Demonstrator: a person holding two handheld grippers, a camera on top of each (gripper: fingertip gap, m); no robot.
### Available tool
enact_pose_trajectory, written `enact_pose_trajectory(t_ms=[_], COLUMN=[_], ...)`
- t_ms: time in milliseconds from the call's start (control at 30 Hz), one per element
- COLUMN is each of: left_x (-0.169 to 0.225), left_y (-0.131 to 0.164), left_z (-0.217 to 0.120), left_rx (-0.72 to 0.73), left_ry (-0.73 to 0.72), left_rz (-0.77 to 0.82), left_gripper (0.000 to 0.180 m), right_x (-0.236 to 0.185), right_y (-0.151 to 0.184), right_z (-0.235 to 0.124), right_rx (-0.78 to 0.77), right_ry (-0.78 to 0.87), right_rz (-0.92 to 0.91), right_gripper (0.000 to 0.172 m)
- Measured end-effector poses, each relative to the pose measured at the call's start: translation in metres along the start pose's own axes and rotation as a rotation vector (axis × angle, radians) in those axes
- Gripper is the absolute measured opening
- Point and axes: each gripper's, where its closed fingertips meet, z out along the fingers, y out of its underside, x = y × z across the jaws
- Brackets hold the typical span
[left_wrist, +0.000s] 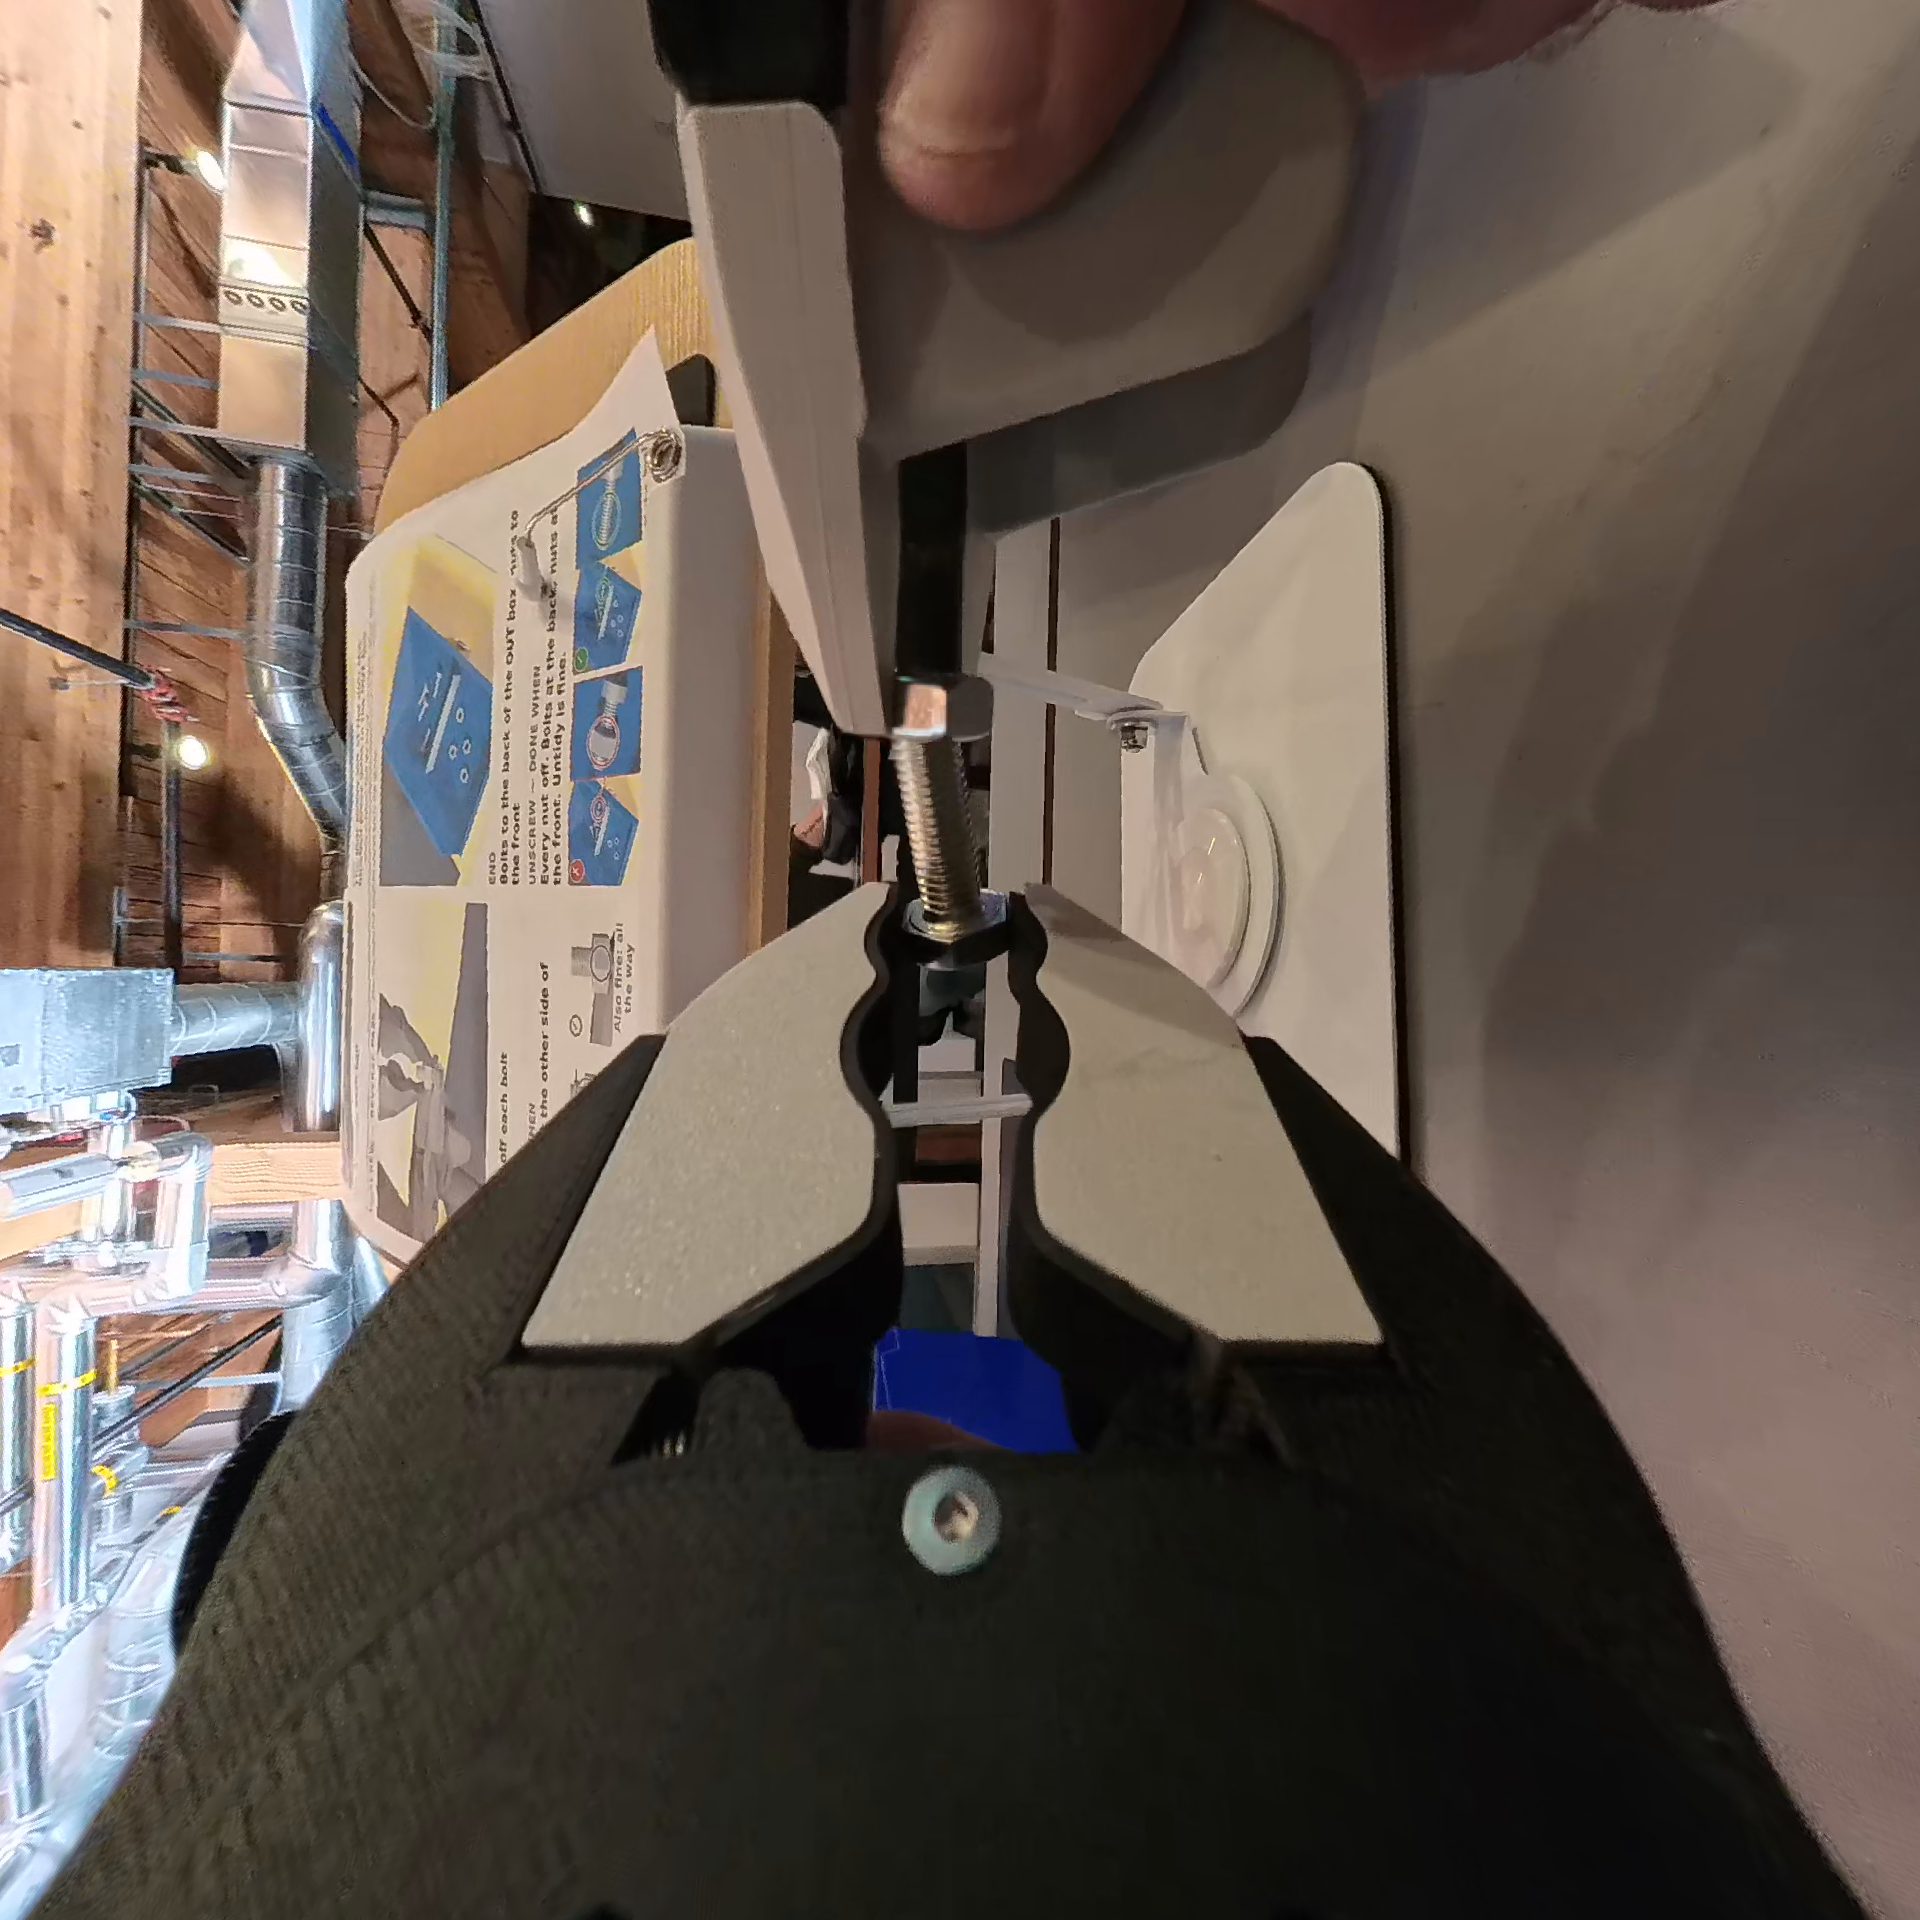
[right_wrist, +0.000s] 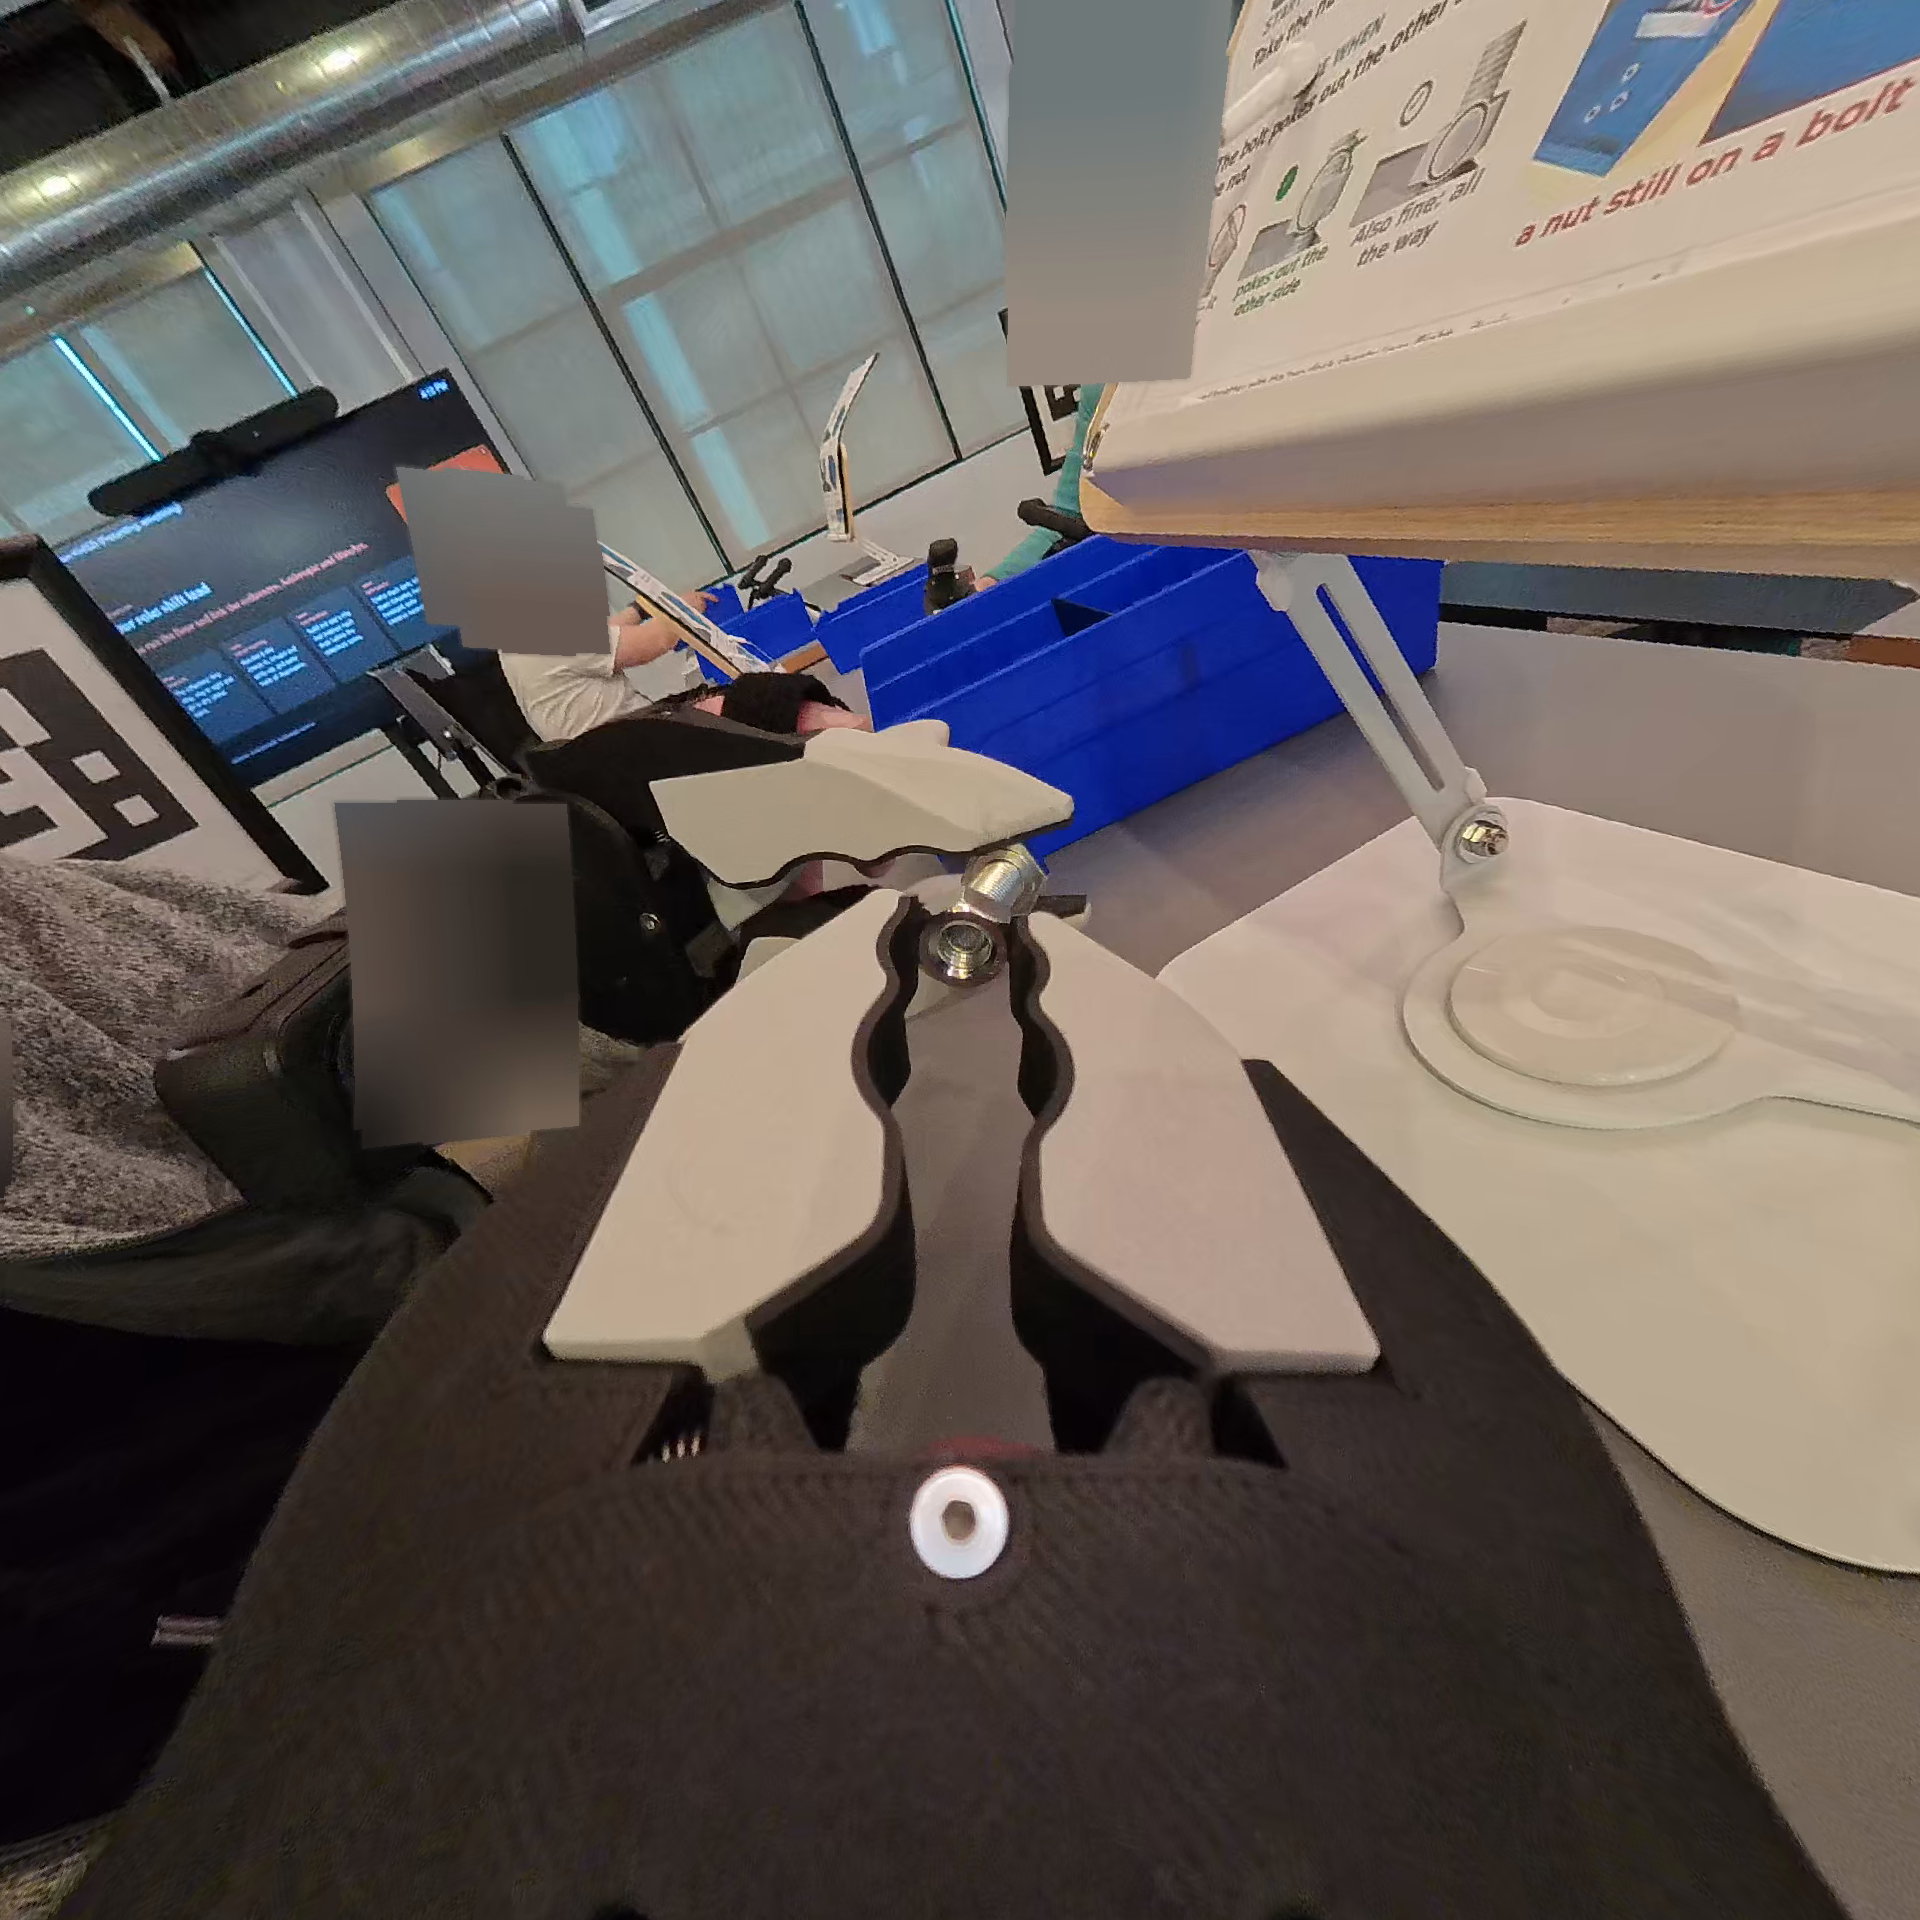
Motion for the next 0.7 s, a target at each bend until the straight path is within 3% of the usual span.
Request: enact_pose_trajectory(t_ms=[133,367,700], left_x=[0.001,0.004,0.018], left_y=[0.000,-0.002,-0.011], left_z=[-0.001,-0.003,-0.016], left_rx=[0.004,0.034,0.177], left_ry=[0.020,0.107,0.402], left_rz=[0.015,-0.043,-0.227], left_gripper=[0.017,0.018,0.018], right_x=[-0.001,-0.005,-0.020], right_y=[0.003,0.004,0.012], right_z=[0.001,0.001,0.002], right_rx=[-0.048,-0.191,-0.447], right_ry=[0.003,0.057,-0.020], right_rz=[-0.053,-0.399,-0.915], right_gripper=[0.017,0.017,0.017])
